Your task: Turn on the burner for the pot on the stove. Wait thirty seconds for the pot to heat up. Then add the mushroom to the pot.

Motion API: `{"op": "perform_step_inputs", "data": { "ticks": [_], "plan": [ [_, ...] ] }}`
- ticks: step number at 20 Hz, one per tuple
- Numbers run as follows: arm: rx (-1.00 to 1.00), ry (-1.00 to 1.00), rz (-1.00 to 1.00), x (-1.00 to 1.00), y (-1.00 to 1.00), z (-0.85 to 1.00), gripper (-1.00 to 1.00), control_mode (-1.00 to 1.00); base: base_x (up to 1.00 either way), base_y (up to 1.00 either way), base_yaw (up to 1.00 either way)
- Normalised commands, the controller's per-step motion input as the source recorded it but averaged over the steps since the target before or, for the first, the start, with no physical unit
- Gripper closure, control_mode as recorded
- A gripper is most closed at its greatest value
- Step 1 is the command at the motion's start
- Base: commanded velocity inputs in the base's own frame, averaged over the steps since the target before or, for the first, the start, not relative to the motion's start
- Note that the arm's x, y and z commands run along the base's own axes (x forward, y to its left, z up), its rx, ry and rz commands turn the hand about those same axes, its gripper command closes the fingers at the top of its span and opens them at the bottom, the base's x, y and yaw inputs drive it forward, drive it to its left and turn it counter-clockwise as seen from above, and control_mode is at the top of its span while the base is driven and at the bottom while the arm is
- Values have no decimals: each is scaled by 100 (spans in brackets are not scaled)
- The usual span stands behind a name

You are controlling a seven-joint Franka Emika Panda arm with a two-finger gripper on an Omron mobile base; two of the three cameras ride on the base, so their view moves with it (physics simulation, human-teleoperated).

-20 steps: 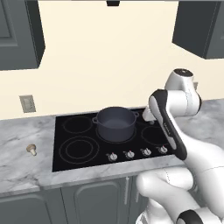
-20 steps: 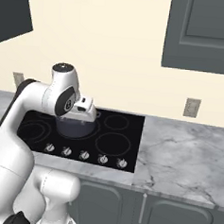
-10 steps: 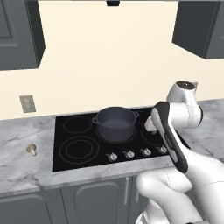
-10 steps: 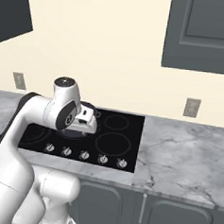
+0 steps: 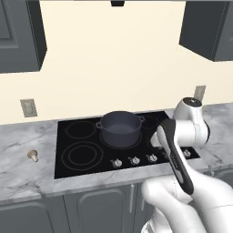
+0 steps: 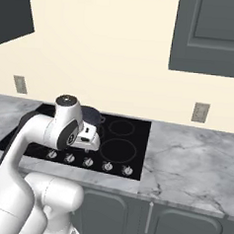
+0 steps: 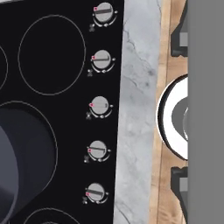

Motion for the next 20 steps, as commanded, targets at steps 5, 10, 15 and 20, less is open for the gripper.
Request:
{"op": "perform_step_inputs", "data": {
  "ticks": [5, 10, 15, 20],
  "plan": [
    [0, 0, 0, -2, 0, -32, -100, -100, 0, 0, 0],
    [0, 0, 0, 0, 0, -25, -100, -100, 0, 0, 0],
    [0, 0, 0, 0, 0, -15, -100, -100, 0, 0, 0],
    [0, 0, 0, 2, 0, -16, -100, -100, 0, 0, 0]
  ]
}}
